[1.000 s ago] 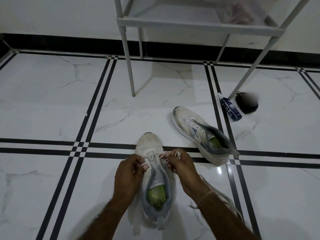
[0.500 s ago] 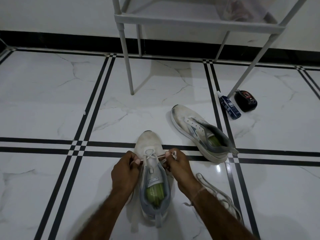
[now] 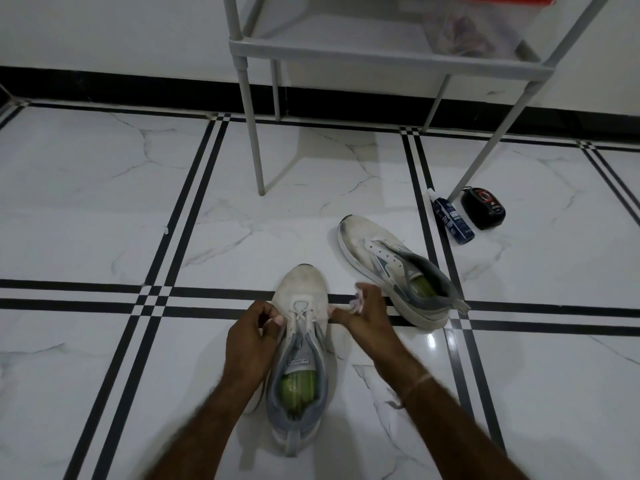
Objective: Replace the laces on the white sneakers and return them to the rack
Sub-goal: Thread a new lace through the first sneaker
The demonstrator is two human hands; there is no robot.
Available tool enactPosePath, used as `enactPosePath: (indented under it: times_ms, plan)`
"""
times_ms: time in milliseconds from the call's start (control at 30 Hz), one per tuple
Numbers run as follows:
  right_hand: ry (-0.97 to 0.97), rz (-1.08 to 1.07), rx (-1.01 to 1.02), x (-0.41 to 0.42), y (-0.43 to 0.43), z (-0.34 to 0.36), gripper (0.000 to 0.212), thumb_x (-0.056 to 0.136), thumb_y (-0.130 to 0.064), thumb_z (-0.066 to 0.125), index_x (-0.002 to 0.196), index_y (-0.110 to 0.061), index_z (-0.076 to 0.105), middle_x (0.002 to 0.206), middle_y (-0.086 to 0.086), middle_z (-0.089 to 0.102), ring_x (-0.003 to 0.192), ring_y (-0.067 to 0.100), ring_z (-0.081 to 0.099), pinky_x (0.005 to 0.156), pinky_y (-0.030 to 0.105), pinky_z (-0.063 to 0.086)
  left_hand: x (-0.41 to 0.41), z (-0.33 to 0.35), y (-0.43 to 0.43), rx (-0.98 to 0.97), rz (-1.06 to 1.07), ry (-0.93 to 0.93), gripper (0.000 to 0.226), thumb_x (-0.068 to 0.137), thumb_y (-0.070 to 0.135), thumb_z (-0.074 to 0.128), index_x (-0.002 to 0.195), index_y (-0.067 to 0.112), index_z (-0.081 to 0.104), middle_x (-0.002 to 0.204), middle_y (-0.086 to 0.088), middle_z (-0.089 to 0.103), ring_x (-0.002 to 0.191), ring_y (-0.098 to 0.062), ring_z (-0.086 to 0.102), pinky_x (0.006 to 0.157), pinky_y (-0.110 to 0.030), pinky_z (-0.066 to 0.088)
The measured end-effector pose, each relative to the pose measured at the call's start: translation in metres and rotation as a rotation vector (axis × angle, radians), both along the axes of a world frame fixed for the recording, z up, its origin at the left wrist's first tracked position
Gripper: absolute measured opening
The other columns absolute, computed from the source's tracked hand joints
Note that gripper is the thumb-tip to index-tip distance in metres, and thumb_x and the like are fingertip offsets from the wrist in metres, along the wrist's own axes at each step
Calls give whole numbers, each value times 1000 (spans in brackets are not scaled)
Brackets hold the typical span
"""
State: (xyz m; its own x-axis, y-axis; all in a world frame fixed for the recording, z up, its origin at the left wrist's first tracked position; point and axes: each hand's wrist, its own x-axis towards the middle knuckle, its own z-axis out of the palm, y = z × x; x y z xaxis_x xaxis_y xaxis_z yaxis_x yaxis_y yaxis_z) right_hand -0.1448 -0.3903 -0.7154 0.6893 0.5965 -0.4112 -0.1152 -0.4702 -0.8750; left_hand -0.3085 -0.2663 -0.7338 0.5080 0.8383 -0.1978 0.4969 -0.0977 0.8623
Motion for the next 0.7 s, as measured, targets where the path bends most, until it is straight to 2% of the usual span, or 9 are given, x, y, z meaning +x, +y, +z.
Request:
enactPosePath:
  times_ms: [67, 133, 200, 233, 267, 333, 433, 567, 700]
  plan:
    - [-132, 57, 29, 9, 0, 12, 69, 93, -14, 65, 152, -19, 31, 147, -1, 33, 117, 5, 49, 103, 18, 43, -1, -2, 2, 15, -8, 14, 14, 94, 17, 69, 82, 20, 62, 79, 5, 68, 77, -13, 62, 67, -24, 46]
    - [-318, 126, 53, 15, 2, 17, 48, 104, -5, 48, 151, -10, 37, 145, 9, 49, 117, 6, 53, 105, 26, 45, -3, -3, 2, 15, -11, 32, 16, 93, 15, 70, 80, 23, 61, 80, 5, 68, 78, -14, 62, 67, -23, 43]
    - [-328, 157, 115, 15, 4, 20, 26, 108, -9, 41, 132, -9, 53, 110, 15, 70, 85, 1, 63, 80, 34, 59, -3, -2, -1, 26, 6, 60, 18, 91, 18, 72, 79, 26, 60, 83, 5, 66, 83, -18, 61, 69, -24, 40]
    - [-353, 186, 107, 15, 5, 19, 19, 108, -9, 40, 119, -9, 56, 92, 14, 70, 72, 2, 62, 68, 32, 59, -3, 1, -3, 81, 32, 98, 16, 90, 24, 73, 82, 27, 60, 87, 6, 64, 88, -19, 58, 73, -27, 39]
    - [-380, 215, 95, 14, 7, 20, 14, 108, -8, 40, 107, -9, 54, 82, 11, 67, 66, 5, 60, 63, 31, 59, -3, 5, -7, 170, 69, 155, 15, 88, 33, 74, 86, 28, 60, 92, 6, 61, 92, -17, 53, 77, -30, 37]
    - [-431, 269, 106, 10, 10, 15, 17, 106, -11, 44, 92, -12, 53, 74, 3, 63, 64, 10, 62, 67, 39, 63, -5, 16, -16, 329, 110, 221, 27, 85, 52, 71, 90, 29, 58, 93, 10, 55, 93, -13, 46, 80, -35, 37]
    - [-513, 357, 128, 2, 18, 9, 23, 100, -30, 55, 87, -21, 71, 78, -8, 67, 76, 12, 66, 74, 43, 59, -12, 28, -29, 218, -20, 127, 36, 81, 66, 66, 86, 32, 55, 83, 17, 57, 77, -5, 54, 68, -27, 46]
    - [-414, 348, 148, -11, 20, -4, 18, 89, -16, 66, 100, -15, 81, 94, -1, 78, 91, 10, 72, 88, 36, 58, -22, 28, -24, 163, -103, 162, 24, 81, 50, 77, 97, 33, 68, 87, 22, 66, 76, 1, 62, 70, -19, 53]
    - [-307, 277, 143, -14, 16, -7, 6, 86, -9, 76, 88, -14, 79, 77, -1, 76, 72, 12, 72, 76, 36, 62, -21, 28, -15, 89, -29, 65, 22, 86, 30, 77, 107, 22, 78, 84, 24, 67, 81, 15, 62, 66, 0, 45]
